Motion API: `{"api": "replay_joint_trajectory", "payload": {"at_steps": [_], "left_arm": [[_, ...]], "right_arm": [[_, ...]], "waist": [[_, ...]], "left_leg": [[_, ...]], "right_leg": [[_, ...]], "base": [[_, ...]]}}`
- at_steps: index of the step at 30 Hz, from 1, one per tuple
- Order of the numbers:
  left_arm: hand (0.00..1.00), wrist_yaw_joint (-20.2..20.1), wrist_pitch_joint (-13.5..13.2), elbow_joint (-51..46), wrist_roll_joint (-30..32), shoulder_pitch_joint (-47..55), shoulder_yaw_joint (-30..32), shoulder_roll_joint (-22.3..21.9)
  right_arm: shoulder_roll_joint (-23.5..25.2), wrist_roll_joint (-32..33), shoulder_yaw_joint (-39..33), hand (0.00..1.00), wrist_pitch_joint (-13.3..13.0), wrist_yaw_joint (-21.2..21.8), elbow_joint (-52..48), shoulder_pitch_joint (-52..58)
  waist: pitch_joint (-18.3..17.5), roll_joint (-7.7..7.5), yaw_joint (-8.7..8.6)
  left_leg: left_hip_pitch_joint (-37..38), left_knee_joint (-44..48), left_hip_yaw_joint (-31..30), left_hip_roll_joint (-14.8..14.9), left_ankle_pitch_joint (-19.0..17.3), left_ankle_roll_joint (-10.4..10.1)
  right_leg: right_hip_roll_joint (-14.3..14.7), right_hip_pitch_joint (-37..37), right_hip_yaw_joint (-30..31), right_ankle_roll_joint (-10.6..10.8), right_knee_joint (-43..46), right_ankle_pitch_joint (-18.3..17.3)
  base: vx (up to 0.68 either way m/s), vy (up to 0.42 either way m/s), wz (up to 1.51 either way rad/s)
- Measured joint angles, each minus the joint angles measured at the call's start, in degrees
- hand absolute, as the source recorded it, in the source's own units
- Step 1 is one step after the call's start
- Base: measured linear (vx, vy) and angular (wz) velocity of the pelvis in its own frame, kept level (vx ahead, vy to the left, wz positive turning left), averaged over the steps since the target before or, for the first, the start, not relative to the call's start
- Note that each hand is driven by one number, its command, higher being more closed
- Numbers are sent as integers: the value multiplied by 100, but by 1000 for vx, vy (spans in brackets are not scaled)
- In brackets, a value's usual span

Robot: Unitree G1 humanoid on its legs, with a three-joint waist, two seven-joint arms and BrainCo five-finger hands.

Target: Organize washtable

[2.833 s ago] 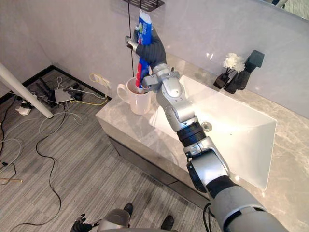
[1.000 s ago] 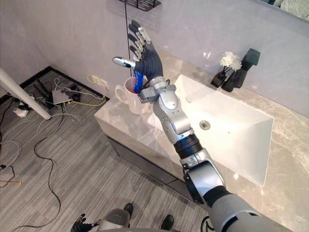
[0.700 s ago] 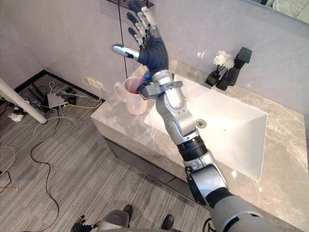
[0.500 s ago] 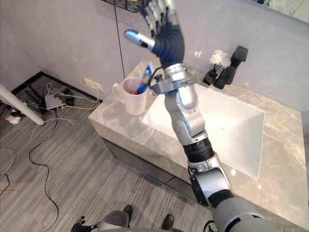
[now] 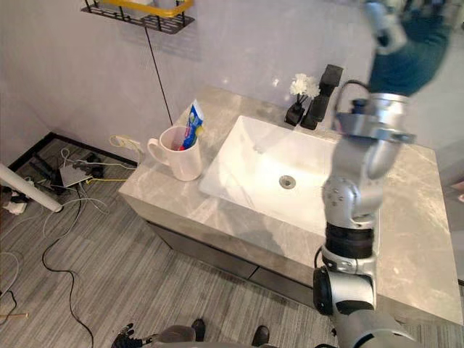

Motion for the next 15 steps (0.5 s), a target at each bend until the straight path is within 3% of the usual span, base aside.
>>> {"api": "replay_joint_trajectory", "payload": {"at_steps": [9, 10, 15], "left_arm": [[0, -130, 38, 228, 14, -7, 242, -53], [0, -136, 44, 231, 38, -9, 303, -83], [0, -224, 85, 316, 170, -49, 329, -97]], "right_arm": [[-13, 25, -2322, 0, -52, -287, 259, 2104], [-6, -98, -2529, 0, 8, -400, 461, 2383], [217, -1071, -2897, 0, 424, -698, 912, 3208]], "waist": [[-266, 104, -409], [-298, 126, -506], [-447, 105, -605]], "left_leg": [[-19, -102, 151, 2, -1, 2], [-17, -108, 165, 4, -2, 2], [0, -175, 312, 8, -2, 1]], "right_leg": [[4, -160, 148, 0, 2, 0], [6, -169, 159, 1, 0, 0], [23, -260, 294, 2, 2, 1]], "base": [[-8, -5, -11], [-15, -10, -7], [-27, -13, -15]]}}
